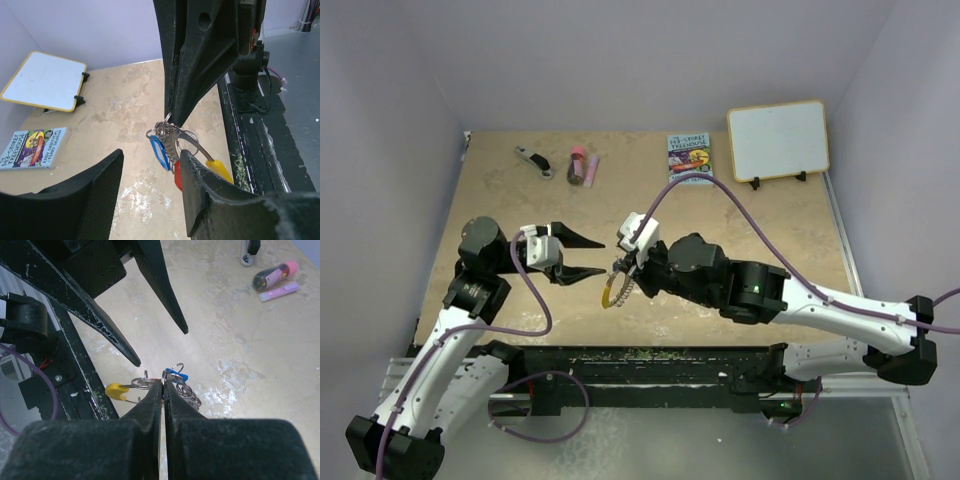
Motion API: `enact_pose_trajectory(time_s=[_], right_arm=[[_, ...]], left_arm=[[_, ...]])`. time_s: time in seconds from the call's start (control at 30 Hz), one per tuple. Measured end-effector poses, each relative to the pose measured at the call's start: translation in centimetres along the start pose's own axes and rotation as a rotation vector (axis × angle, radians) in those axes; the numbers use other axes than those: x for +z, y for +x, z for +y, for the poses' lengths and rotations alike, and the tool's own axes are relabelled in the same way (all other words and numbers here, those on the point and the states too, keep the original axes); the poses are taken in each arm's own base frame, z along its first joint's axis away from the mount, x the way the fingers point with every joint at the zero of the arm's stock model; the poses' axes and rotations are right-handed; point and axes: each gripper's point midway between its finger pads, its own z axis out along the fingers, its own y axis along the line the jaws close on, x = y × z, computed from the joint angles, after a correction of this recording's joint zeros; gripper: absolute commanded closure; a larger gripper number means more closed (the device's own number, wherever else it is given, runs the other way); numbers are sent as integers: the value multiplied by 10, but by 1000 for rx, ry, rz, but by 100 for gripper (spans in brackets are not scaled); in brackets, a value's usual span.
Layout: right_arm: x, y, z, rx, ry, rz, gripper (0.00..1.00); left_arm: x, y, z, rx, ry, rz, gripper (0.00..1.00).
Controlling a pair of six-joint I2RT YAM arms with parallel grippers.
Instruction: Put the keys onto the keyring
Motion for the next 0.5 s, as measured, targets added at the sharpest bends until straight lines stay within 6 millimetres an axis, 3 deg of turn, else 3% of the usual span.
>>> enact_pose_trajectory(time_s=[0.5], right_arm=[[-3, -18, -6, 36, 29, -130, 100]], left_arm=[[3, -24, 1, -98, -8, -66, 13]])
